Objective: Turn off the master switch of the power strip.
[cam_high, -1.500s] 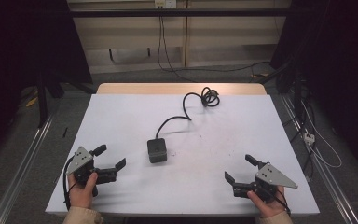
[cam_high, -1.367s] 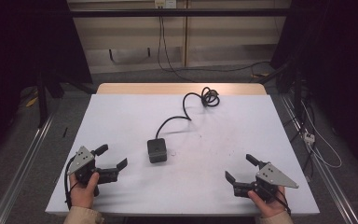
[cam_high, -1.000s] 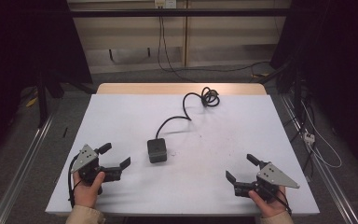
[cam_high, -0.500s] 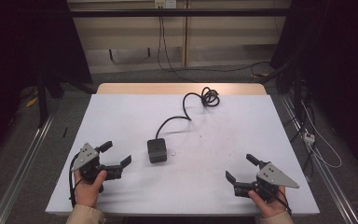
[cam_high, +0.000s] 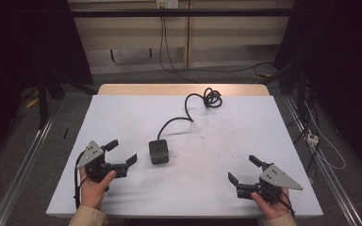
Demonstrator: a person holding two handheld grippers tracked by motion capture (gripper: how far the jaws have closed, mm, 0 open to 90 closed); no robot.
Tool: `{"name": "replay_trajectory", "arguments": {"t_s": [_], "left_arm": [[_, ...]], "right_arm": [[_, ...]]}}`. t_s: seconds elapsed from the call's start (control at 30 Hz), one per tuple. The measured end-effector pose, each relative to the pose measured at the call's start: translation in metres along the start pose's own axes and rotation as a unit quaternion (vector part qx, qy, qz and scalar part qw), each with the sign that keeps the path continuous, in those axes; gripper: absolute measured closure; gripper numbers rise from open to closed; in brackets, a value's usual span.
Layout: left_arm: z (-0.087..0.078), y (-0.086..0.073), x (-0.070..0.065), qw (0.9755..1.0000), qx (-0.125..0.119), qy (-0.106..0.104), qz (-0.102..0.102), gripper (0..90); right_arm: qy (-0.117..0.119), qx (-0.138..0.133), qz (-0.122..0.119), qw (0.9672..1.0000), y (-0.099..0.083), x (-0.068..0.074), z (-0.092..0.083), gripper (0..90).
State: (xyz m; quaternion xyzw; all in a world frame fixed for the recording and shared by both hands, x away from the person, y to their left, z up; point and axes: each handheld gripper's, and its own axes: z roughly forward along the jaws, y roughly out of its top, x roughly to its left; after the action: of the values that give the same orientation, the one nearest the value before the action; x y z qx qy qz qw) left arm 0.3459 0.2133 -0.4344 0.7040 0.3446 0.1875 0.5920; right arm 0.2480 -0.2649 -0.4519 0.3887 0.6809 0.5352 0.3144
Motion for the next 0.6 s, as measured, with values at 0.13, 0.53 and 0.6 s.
{"name": "replay_trajectory", "arguments": {"t_s": [0.13,0.53,0.6], "left_arm": [[0.003,0.0,-0.001,1.0,0.003,-0.006,-0.003,3.8],[0.011,0.001,-0.002,0.9999,0.007,-0.012,-0.003,5.8],[0.013,0.002,-0.002,0.9999,0.007,-0.009,-0.004,6.4]], "right_arm": [[0.0,0.0,0.0,1.0,0.0,0.0,0.0,4.1],[-0.003,-0.002,0.002,1.0,0.001,0.0,-0.001,4.1],[-0.003,-0.002,0.001,1.0,0.001,0.0,-0.001,4.1]]}}
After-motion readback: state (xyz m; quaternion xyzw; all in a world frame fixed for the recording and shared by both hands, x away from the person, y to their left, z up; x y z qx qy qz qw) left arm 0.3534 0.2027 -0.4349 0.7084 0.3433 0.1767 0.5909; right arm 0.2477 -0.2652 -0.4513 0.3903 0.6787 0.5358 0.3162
